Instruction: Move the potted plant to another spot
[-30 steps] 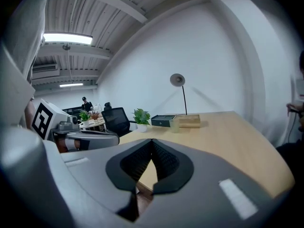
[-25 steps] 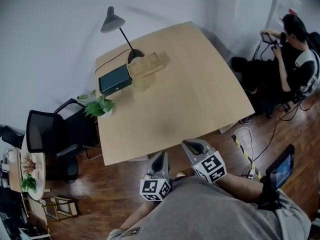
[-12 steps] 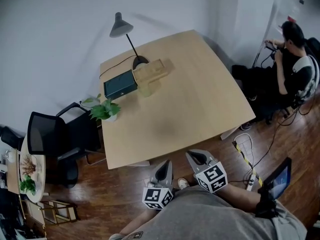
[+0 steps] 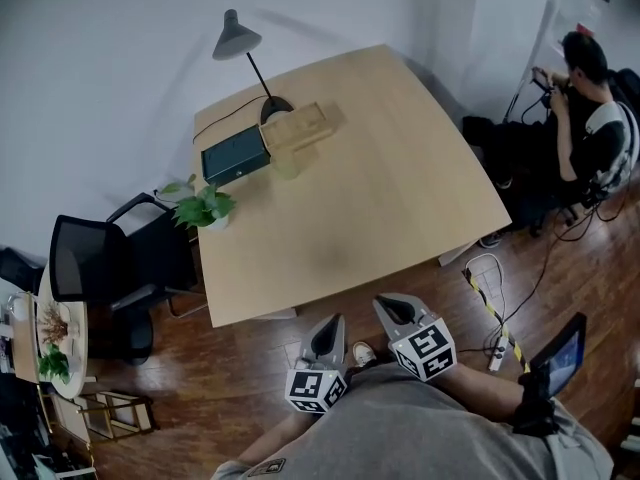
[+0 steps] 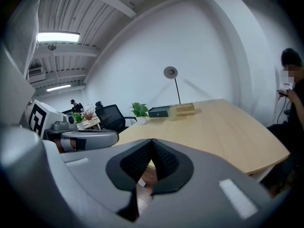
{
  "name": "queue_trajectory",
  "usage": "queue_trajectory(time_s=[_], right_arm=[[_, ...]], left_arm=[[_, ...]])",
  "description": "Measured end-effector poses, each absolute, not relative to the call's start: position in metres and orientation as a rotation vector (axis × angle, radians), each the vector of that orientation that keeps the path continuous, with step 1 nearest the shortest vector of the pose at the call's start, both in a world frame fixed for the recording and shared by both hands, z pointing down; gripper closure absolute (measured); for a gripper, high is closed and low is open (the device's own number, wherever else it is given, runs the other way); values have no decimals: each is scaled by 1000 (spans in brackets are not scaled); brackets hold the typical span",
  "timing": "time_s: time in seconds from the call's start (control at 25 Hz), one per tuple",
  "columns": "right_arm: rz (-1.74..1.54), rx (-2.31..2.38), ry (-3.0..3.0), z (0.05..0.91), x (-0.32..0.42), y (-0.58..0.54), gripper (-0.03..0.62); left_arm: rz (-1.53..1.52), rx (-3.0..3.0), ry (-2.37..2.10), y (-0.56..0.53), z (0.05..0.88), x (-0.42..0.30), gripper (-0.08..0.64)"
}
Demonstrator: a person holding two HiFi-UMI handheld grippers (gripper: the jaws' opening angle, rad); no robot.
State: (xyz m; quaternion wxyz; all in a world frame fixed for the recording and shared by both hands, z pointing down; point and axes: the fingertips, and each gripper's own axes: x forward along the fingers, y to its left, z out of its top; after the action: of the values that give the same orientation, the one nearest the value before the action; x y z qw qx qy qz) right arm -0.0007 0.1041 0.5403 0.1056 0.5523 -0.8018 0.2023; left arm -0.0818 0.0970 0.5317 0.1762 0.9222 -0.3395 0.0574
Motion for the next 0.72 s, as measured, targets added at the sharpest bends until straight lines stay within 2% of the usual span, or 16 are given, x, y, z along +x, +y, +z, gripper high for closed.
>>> queue_trajectory(time_s=[0.72], right_arm=[[639,1605,-2365,547,4,87,588]], left_arm=[[240,2584,-954,79,536,-76,549]])
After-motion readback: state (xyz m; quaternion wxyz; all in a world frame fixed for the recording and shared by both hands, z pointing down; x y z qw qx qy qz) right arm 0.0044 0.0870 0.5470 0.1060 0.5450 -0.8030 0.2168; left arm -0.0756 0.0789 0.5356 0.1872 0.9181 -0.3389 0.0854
